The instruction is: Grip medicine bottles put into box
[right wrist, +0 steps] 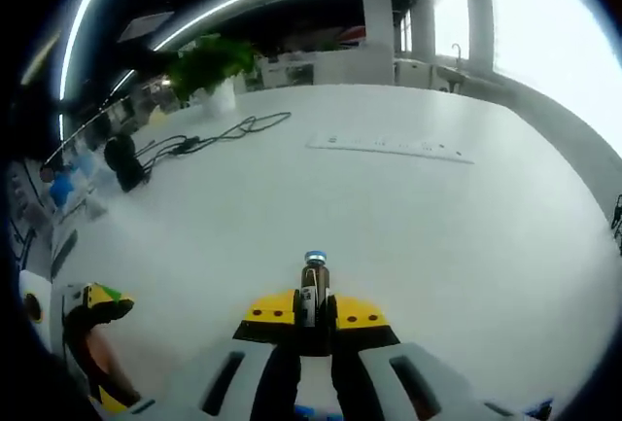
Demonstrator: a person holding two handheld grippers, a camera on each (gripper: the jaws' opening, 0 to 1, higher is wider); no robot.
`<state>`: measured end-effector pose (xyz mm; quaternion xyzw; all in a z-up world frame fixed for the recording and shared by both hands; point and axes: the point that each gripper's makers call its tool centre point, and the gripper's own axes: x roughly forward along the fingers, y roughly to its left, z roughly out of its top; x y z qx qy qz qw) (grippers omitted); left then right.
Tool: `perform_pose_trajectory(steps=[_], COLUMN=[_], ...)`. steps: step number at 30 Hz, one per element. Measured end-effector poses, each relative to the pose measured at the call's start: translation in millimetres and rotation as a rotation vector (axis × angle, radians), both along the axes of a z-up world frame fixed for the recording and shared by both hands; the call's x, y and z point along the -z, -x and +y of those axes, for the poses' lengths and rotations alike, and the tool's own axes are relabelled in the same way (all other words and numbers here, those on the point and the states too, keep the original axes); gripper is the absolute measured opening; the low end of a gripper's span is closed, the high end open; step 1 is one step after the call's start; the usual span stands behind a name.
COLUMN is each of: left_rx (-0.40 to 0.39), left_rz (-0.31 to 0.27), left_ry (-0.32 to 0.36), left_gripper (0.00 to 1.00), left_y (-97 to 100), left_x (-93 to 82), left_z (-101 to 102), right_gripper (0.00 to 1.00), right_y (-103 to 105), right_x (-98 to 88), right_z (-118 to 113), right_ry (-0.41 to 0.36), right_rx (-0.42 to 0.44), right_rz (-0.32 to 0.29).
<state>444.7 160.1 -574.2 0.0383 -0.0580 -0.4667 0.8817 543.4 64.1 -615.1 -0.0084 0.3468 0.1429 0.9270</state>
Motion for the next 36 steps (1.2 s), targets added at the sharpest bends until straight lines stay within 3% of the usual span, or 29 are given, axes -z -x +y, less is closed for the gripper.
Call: perform_pose_trajectory(steps=[12, 21, 36], left_rx=[0.002, -0.005, -0.014], left_rz=[0.003, 0.001, -0.015], left_ry=[-0.011, -0.032, -0.053], left_gripper=[0.41, 0.41, 0.41], left_y=[-1.0, -2.0, -1.7], left_x=[2.8, 6.4, 7.4], left_z=[-2, -3, -3], right_gripper=[0.07, 0.07, 0.07], right_y=[19, 27, 49], right_x=[-38.0, -34.5, -45.0], right_z=[-11, -29, -49], right_ry=[-0.047, -0.040, -0.045], right_rx=[0.013, 0.033, 0.064], right_rz=[-0.087, -0.091, -0.118])
